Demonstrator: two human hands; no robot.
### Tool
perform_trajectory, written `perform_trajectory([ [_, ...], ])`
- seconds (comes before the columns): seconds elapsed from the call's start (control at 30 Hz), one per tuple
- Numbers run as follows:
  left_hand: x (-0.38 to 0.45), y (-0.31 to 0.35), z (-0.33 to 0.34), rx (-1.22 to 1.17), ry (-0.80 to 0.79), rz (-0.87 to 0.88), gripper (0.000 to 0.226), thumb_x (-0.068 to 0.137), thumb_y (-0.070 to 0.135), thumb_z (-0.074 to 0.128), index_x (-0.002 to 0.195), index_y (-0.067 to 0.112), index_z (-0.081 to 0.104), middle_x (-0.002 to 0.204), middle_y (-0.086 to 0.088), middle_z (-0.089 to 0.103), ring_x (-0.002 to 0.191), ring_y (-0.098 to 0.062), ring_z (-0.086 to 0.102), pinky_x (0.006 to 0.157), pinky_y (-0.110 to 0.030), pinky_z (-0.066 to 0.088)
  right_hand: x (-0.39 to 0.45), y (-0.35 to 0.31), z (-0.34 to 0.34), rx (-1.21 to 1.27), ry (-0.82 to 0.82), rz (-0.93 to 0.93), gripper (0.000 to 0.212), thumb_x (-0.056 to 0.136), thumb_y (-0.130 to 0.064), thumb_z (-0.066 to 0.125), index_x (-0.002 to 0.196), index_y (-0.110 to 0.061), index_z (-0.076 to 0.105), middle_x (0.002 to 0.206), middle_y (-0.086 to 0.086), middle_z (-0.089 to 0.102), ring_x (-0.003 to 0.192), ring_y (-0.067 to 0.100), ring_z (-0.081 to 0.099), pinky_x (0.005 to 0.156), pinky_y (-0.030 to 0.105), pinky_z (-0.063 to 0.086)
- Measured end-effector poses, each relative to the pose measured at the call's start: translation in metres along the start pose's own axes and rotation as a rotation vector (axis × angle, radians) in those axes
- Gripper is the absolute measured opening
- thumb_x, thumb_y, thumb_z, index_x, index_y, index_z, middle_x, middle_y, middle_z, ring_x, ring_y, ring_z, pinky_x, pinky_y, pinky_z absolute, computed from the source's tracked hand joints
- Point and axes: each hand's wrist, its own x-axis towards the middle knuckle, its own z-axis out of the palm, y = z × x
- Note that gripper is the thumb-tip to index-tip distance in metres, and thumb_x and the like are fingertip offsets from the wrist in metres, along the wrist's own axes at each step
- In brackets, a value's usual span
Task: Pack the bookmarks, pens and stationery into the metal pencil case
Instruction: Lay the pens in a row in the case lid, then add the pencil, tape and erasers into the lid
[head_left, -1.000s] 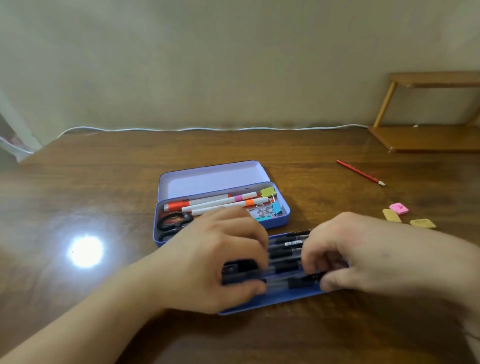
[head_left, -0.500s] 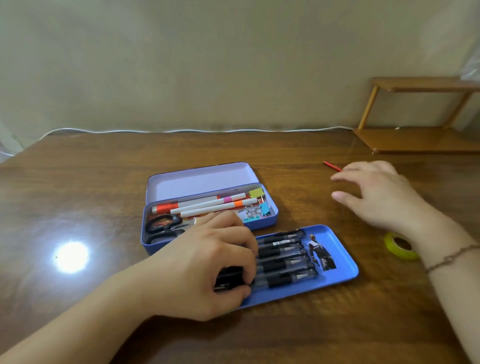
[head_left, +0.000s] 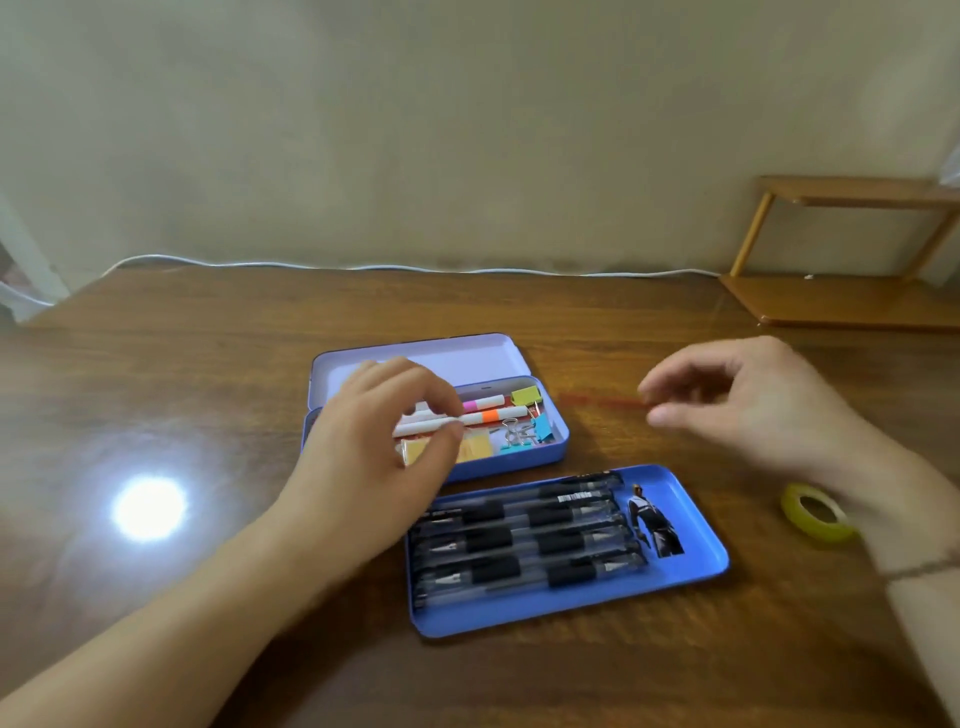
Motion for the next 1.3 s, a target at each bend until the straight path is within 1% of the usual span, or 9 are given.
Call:
perform_trajectory([
  [0.07,0.001,-0.003,-0.001,-0.026,0.055,-0.059,0.005,0.082,0.021,0.062,0.083,0.026,0.063,0.084,0.024,0.058,0.087,-0.005,0.052,0.074,-0.013,0.037,-0.014,-0.030,0.007,0.070,-0.327,-0.140,0.019,0.072,-0.022,0.083,0.080,-0.038,0.076,0.080,-0.006,0.070,0.072,0.011,0.062,0.069,0.038,0.052],
  [0.13,0.001,-0.004,-0.002,-0.038,0.057,-0.077,0.005,0.082,0.020,0.061,0.083,0.025,0.063,0.085,0.022,0.058,0.086,-0.006,0.052,0.074,-0.013,0.037,-0.026,-0.049,0.017,-0.023,-0.533,-0.218,0.017,0.077,-0.028,0.078,0.089,-0.040,0.073,0.093,-0.019,0.067,0.091,0.000,0.062,0.079,0.025,0.052],
  [0.3,-0.001,0.003,-0.001,-0.015,-0.070,0.023,0.012,0.084,0.032,0.056,0.088,0.026,0.065,0.087,0.020,0.061,0.089,-0.004,0.052,0.079,-0.011,0.036,-0.035,-0.063,0.031,-0.114,-0.614,-0.317,0.014,0.083,-0.025,0.072,0.091,-0.035,0.070,0.099,-0.020,0.062,0.098,-0.002,0.059,0.081,0.020,0.052],
  [0.47,-0.006,0.005,-0.004,0.098,-0.374,0.245,0.038,0.085,0.052,0.062,0.115,0.031,0.065,0.119,0.020,0.060,0.120,-0.013,0.046,0.100,-0.040,0.038,-0.031,-0.057,0.021,-0.172,-0.478,-0.271,0.012,0.080,-0.044,0.069,0.090,-0.037,0.069,0.098,-0.024,0.060,0.096,-0.004,0.056,0.078,0.014,0.046],
  [0.6,-0.013,0.008,0.000,0.257,-0.560,0.331,0.074,0.078,0.078,0.052,0.139,0.036,0.046,0.142,0.020,0.048,0.140,-0.016,0.028,0.115,-0.045,0.019,-0.026,-0.017,-0.038,-0.378,-0.142,0.117,0.022,0.073,-0.053,0.071,0.074,-0.032,0.062,0.071,-0.012,0.065,0.067,0.004,0.059,0.055,0.019,0.040],
  [0.77,-0.013,0.008,0.001,0.362,-0.619,0.337,0.085,0.072,0.086,0.047,0.143,0.039,0.040,0.138,0.020,0.051,0.139,-0.017,0.031,0.112,-0.045,0.016,-0.058,0.023,-0.034,-0.630,-0.049,0.501,0.050,0.072,-0.068,0.059,0.070,-0.019,0.050,0.069,-0.001,0.058,0.064,0.013,0.053,0.049,0.026,0.036],
  [1.03,-0.013,0.013,-0.003,0.351,-0.654,0.315,0.081,0.074,0.085,0.045,0.141,0.042,0.038,0.137,0.023,0.048,0.138,-0.010,0.026,0.115,-0.045,0.014,-0.077,0.025,0.008,-0.290,0.201,0.118,0.026,0.071,-0.040,0.079,0.077,-0.032,0.054,0.082,-0.011,0.061,0.073,0.005,0.058,0.060,0.019,0.041],
  [1.2,-0.012,0.013,-0.003,0.334,-0.658,0.318,0.080,0.074,0.085,0.045,0.142,0.042,0.038,0.136,0.024,0.048,0.137,-0.009,0.025,0.116,-0.045,0.012,-0.071,0.007,0.033,-0.120,-0.110,-0.100,0.033,0.077,-0.051,0.066,0.110,-0.048,0.058,0.123,-0.032,0.052,0.122,-0.011,0.043,0.096,0.012,0.035],
  [1.3,-0.013,0.011,-0.002,0.337,-0.647,0.325,0.081,0.074,0.085,0.046,0.140,0.038,0.042,0.136,0.022,0.049,0.137,-0.011,0.029,0.114,-0.044,0.012,-0.068,0.013,0.034,-0.180,-0.059,-0.142,0.028,0.077,-0.051,0.068,0.103,-0.043,0.065,0.128,-0.037,0.046,0.132,-0.012,0.028,0.099,0.013,0.026],
])
